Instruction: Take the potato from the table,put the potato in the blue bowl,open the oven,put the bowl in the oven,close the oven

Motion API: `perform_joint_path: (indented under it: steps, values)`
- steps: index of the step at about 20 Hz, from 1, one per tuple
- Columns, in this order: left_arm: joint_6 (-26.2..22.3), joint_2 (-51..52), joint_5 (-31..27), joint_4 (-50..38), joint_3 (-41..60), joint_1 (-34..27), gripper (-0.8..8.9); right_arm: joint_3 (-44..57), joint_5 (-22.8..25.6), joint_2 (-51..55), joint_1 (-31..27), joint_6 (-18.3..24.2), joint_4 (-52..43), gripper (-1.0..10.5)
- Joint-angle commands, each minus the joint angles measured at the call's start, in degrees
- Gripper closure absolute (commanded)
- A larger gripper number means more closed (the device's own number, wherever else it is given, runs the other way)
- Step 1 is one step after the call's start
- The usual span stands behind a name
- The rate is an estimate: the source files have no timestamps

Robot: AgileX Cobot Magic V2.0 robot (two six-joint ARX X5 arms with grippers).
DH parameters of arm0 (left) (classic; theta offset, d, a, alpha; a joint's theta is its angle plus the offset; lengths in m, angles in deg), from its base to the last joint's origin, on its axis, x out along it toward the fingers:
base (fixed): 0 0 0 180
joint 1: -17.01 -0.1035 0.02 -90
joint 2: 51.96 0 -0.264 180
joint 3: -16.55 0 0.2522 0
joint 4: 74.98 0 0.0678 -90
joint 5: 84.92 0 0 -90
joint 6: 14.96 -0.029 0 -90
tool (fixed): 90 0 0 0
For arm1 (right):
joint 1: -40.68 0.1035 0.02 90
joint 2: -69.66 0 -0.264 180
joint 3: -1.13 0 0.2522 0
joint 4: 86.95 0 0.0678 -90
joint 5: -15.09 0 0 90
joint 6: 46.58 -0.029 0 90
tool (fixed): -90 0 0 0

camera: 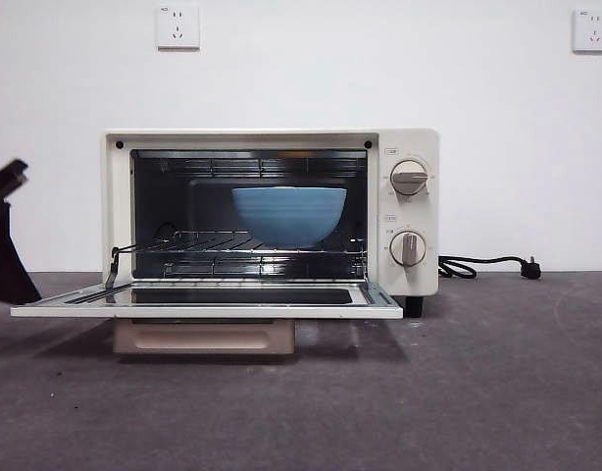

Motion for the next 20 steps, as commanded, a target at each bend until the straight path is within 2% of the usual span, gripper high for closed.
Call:
perform_joint_path:
  steps: [1, 8, 13, 20]
  values:
    - [-0.9, -3.0, 1.0, -1.0, 0.5, 0.0, 8.22, 0.3, -0.1, 0.0, 0.1, -0.1, -0.2, 7.3]
    - [-3.4, -7.9, 7.8, -2.0, 0.5, 0.3, 8.22, 0.3, -0.1, 0.0, 0.1, -0.5, -0.4, 7.3]
    - [-3.3, -9.7, 13.2, -2.9, 0.5, 0.2, 8.22, 0.3, 0.0, 0.0, 0.1, -0.5, -0.4, 7.3]
    - [4.8, -7.9, 24.0, -10.5, 0.0, -2.9, 8.22, 0.3, 0.0, 0.0, 0.1, -0.5, -0.9, 7.3]
